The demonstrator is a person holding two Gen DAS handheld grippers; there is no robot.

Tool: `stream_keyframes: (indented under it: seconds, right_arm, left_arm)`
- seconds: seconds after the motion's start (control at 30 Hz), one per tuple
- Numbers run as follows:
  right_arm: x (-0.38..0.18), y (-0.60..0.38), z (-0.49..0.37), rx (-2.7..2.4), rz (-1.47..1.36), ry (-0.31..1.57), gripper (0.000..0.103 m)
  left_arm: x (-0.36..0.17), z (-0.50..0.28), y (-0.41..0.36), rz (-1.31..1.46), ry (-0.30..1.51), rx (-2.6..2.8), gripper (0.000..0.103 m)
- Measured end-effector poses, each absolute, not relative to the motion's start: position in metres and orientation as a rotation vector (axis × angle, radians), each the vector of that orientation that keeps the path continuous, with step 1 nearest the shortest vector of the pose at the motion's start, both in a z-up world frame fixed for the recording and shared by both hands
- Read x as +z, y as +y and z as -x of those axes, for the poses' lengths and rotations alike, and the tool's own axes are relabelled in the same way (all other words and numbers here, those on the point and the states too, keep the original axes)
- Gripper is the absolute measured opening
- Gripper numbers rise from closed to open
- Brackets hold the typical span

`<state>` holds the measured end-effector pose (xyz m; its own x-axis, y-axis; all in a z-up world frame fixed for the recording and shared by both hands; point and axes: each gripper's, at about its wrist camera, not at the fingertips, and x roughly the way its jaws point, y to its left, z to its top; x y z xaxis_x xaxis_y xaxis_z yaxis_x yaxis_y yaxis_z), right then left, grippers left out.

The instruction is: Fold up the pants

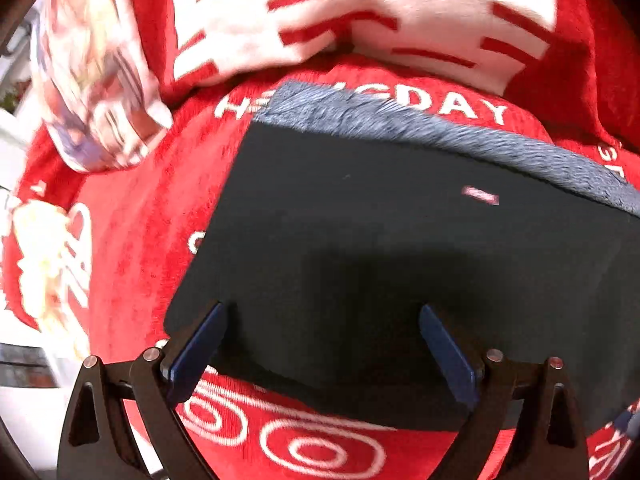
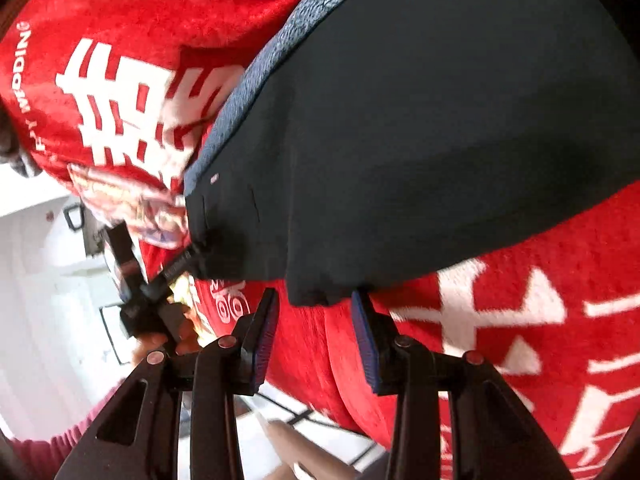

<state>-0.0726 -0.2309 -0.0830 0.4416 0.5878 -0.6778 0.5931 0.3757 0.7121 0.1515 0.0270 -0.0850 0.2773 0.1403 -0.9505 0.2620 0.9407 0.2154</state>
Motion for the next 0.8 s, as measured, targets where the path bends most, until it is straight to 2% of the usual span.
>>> stream_keyframes:
  seconds: [0.3,0.33,0.37,0.5,0.6,0.8]
  right_arm:
    - [-0.099,-0.231,0.069,-0.114,-1.400,1.157,0.040]
    - [-0.099,-0.231,0.066,-0.131,-1.410,1.170,0.031]
    - [-0.094,-0.232,0.061,-0.152,-1.377,1.186,0.010]
    - [-0.065,-0.226,0.051,-0.174,-1.181,1.192,0.008]
    - [-0.082,-0.217,0.068,-0.239,-1.105,1.273,0.005]
    - [-0.058,-0.227,0.082,-0.215,-1.037,1.317,0.011]
  left_arm:
    - [-0.094,-0.160,0.045,-0.276,1.310,-0.195,0.103]
    - [-0.094,-0.161,0.046,-0.277,1.312,-0.202,0.103]
    - [-0.094,-0.161,0.046,-0.278,1.313,-0.205,0.103]
    - [-0.095,-0.162,0.045,-0.279,1.306,-0.227,0.103]
    - [-0.094,-0.160,0.047,-0.283,1.295,-0.233,0.103]
    - [-0.071,-0.151,0.030,-0.342,1.295,-0.224,0.103]
